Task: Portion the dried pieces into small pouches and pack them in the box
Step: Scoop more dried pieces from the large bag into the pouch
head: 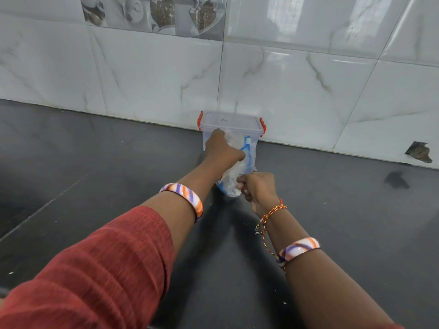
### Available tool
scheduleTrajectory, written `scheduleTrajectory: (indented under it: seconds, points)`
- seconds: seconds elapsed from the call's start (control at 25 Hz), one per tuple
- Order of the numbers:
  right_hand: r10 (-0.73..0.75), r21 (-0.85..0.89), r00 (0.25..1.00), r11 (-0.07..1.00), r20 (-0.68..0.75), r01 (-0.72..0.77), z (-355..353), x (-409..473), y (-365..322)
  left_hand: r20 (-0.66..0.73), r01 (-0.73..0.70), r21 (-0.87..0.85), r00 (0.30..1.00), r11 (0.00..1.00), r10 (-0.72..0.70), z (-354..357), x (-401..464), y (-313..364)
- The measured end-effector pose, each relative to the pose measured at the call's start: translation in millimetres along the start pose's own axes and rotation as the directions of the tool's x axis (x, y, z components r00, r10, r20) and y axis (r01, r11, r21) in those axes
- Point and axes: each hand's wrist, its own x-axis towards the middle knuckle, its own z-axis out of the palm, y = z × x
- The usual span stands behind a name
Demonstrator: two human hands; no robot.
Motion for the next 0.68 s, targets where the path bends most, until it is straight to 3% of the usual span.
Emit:
scheduleTrajectory:
  seconds: [0.24,0.48,0.56,0.68]
  points:
    - [0.086,0.124,0.996,0.989,0.011,-0.087,0,-4,3,-0.158,0.032,0.020,0.987,0.999,-0.028,-24,-2,-16]
    - [0.128,0.233,0.992,0.964,0.012,-0.127,-5,-14,3,-0.224,0.097,-0.034,0.969,0.995,-0.102,-32,-10,-31]
    - [0.089,0.177,0.996,0.981,-0.015,-0.084,-5,-18,3,-0.212,0.117,-0.040,0.970,0.992,-0.123,-32,-14,-32]
    - [-0.102,-0.033,0.991,0.995,-0.087,0.099,-3,-23,1,-0.193,0.117,-0.048,0.973,0.992,-0.125,-29,-22,-31]
